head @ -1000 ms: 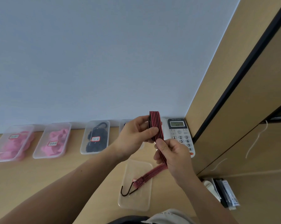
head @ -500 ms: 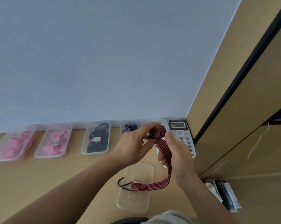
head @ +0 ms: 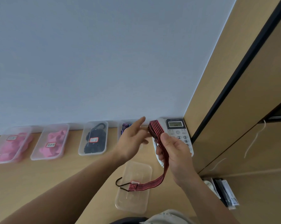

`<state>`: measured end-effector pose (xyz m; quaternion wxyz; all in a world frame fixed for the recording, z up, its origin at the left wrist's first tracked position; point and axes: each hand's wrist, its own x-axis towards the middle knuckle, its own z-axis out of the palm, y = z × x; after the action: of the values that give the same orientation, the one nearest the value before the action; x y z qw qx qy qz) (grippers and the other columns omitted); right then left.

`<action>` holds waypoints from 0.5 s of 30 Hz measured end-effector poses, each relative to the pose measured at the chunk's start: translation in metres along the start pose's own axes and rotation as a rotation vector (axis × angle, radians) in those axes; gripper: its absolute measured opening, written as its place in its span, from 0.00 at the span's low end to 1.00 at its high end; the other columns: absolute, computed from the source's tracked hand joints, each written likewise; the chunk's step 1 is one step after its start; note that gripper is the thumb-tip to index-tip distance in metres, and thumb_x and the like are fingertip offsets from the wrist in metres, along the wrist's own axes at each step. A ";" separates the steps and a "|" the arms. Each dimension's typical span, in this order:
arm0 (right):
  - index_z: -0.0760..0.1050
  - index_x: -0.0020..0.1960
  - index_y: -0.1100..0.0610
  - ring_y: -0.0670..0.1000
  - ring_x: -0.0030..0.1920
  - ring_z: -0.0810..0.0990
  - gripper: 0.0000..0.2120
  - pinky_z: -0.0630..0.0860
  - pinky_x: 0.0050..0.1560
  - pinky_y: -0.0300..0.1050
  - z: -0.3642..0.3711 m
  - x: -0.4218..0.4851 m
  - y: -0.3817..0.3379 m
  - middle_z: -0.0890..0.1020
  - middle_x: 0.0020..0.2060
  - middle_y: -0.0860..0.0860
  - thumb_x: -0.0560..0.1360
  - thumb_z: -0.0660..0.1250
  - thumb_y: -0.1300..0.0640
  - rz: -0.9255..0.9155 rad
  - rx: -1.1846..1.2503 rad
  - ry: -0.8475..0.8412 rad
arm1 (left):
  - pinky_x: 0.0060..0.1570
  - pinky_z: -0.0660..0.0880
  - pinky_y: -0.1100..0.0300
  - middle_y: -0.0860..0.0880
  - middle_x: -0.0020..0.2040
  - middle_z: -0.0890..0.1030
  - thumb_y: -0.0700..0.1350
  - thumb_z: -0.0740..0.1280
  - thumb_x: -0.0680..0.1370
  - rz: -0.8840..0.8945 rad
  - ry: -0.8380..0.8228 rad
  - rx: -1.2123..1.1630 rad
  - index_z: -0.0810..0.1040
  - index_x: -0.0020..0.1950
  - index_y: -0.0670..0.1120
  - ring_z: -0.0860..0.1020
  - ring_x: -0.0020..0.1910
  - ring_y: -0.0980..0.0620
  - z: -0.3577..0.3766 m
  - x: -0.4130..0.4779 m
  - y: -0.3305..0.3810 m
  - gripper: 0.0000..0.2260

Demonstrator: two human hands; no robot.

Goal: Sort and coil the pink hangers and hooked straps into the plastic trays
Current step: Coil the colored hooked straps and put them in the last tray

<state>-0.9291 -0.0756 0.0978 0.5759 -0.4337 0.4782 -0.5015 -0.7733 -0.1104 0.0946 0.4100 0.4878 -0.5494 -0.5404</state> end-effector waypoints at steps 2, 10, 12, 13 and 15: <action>0.77 0.40 0.62 0.48 0.27 0.74 0.23 0.71 0.28 0.38 0.001 -0.001 0.002 0.79 0.28 0.52 0.69 0.66 0.40 -0.003 -0.028 0.004 | 0.53 0.75 0.53 0.46 0.51 0.86 0.55 0.60 0.76 -0.150 -0.089 -0.133 0.80 0.62 0.44 0.84 0.52 0.50 -0.001 0.002 0.006 0.21; 0.80 0.35 0.54 0.49 0.25 0.73 0.22 0.70 0.27 0.39 0.000 -0.001 0.010 0.77 0.24 0.52 0.70 0.65 0.35 -0.037 -0.183 0.055 | 0.47 0.76 0.55 0.44 0.48 0.84 0.42 0.68 0.79 -0.137 -0.093 -0.319 0.78 0.60 0.36 0.82 0.45 0.47 -0.001 0.003 0.010 0.13; 0.80 0.35 0.53 0.48 0.24 0.72 0.21 0.69 0.26 0.38 0.000 -0.002 0.012 0.77 0.24 0.51 0.70 0.65 0.35 -0.028 -0.195 0.068 | 0.44 0.79 0.57 0.45 0.47 0.85 0.38 0.69 0.77 -0.092 -0.042 -0.295 0.79 0.58 0.37 0.82 0.45 0.49 -0.001 0.003 0.011 0.10; 0.80 0.35 0.53 0.48 0.24 0.72 0.21 0.69 0.26 0.38 0.000 -0.002 0.013 0.77 0.23 0.51 0.70 0.65 0.35 -0.028 -0.198 0.072 | 0.44 0.79 0.58 0.45 0.47 0.85 0.37 0.70 0.77 -0.061 -0.030 -0.285 0.79 0.59 0.39 0.82 0.45 0.49 -0.001 0.002 0.012 0.11; 0.80 0.34 0.53 0.48 0.23 0.72 0.21 0.70 0.26 0.39 -0.001 -0.003 0.012 0.77 0.23 0.51 0.69 0.66 0.35 -0.028 -0.193 0.082 | 0.44 0.80 0.57 0.47 0.49 0.85 0.37 0.71 0.75 0.019 -0.019 -0.213 0.77 0.62 0.42 0.83 0.45 0.50 -0.001 0.000 0.014 0.16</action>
<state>-0.9283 -0.0717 0.0860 0.5042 -0.4730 0.5414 -0.4785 -0.7732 -0.1115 0.1090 0.4591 0.4312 -0.4975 -0.5965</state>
